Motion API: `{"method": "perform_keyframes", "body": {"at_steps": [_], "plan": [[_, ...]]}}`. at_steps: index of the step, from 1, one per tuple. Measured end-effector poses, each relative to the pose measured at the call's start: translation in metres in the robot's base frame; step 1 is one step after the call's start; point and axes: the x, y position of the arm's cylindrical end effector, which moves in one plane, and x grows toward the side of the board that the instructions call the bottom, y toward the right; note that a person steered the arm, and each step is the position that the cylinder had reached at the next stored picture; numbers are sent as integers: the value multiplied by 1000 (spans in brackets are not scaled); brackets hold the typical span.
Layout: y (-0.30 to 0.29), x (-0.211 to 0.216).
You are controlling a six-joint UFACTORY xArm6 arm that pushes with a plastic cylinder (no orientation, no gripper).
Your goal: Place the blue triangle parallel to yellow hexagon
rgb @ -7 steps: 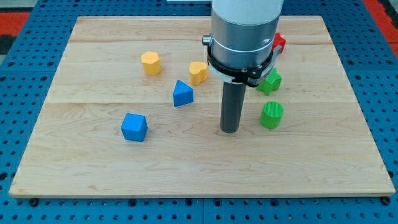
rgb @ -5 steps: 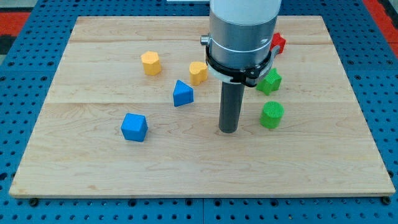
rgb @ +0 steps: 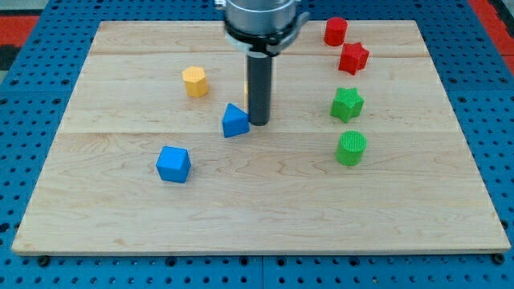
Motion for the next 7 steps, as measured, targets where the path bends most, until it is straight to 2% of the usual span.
{"method": "perform_keyframes", "body": {"at_steps": [1,2,6,7], "plan": [[-30,-1],[-8,-16],[8,-49],[-4,-20]]}}
